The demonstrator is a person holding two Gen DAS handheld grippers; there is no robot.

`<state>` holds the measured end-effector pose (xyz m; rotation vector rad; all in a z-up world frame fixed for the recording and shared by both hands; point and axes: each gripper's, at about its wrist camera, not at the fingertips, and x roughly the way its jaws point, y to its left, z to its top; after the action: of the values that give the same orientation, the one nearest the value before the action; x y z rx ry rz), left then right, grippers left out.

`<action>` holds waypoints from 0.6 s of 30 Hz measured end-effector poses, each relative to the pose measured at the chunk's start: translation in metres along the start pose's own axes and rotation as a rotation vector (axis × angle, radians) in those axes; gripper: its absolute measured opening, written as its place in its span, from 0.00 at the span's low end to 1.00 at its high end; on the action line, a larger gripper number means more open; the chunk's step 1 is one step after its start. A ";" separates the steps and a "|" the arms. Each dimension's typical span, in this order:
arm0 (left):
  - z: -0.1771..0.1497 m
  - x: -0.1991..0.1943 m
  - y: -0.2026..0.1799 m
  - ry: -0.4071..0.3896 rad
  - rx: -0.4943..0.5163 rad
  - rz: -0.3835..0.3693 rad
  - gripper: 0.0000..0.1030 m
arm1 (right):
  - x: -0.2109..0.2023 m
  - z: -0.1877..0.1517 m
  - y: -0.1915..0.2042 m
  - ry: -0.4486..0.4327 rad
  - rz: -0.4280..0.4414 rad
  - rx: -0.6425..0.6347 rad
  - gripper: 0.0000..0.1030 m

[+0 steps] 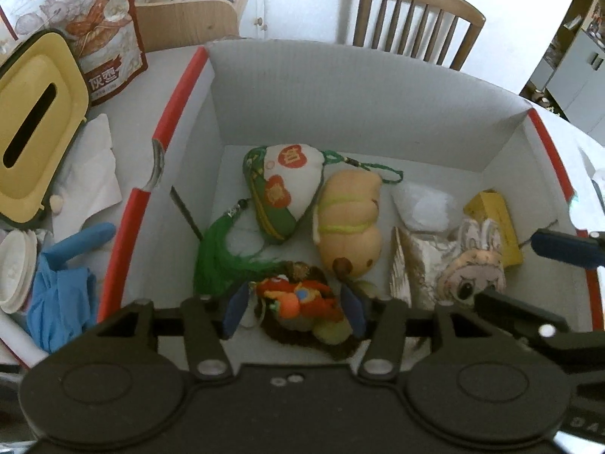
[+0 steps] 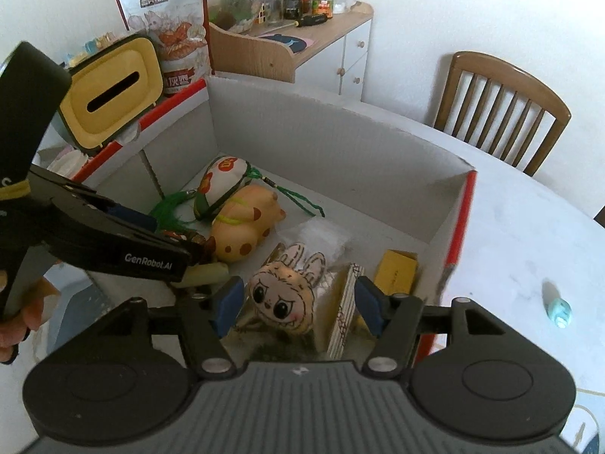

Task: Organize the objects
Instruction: 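Open left tool releasing the keychain while right tool releases the badge inside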

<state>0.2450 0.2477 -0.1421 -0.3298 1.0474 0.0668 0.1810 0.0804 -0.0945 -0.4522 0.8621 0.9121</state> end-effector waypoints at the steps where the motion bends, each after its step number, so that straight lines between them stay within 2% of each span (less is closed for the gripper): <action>1: -0.001 -0.002 -0.001 -0.004 0.000 -0.001 0.57 | -0.004 -0.001 -0.001 -0.003 0.003 0.004 0.64; 6: -0.007 -0.019 -0.007 -0.046 0.005 -0.005 0.62 | -0.030 -0.008 -0.004 -0.037 -0.012 0.025 0.66; 10: -0.011 -0.037 -0.010 -0.086 -0.003 -0.021 0.71 | -0.053 -0.013 -0.007 -0.069 -0.012 0.045 0.71; 18: -0.023 -0.074 -0.030 -0.186 0.037 -0.026 0.77 | -0.096 -0.028 -0.012 -0.121 -0.007 0.075 0.74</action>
<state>0.1947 0.2202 -0.0817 -0.2975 0.8588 0.0540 0.1478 0.0074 -0.0338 -0.3320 0.7810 0.8887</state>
